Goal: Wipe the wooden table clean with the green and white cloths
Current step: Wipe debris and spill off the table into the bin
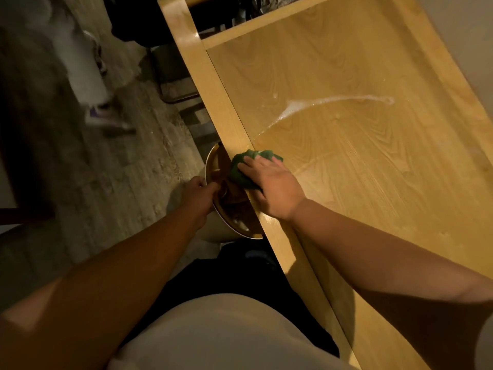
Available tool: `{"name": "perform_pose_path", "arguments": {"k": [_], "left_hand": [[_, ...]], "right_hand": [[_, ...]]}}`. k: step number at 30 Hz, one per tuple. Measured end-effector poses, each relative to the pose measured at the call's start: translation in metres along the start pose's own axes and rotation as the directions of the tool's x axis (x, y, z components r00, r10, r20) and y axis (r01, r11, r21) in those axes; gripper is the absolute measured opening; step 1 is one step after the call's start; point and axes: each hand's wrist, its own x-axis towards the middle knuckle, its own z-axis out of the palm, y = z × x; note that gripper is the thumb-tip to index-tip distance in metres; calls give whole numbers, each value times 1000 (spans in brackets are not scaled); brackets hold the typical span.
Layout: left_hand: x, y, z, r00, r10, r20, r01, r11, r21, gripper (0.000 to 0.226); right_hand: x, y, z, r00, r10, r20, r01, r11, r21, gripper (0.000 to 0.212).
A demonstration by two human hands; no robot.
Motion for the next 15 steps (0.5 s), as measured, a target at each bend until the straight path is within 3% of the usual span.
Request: {"name": "perform_pose_path", "arguments": {"k": [4,8,12,15], "left_hand": [[-2,0,-2,1000,-8,19,8,999,-31,16],[-6,1,-2,1000,-4,18,4,999,-48,15],[-11,1,-1,1000,8,4,-8,999,-45,13],[-12,1,0,1000,0,8,0,999,-46,11]], "right_hand": [[-10,-14,11,985,-173,8,173,985,1,56],[-18,-28,28,981,-161,-106,163,987,7,39],[-19,-24,26,956,-289,-50,285,956,-69,33],[-21,-22,14,946,-314,-78,320,943,91,30]]}}
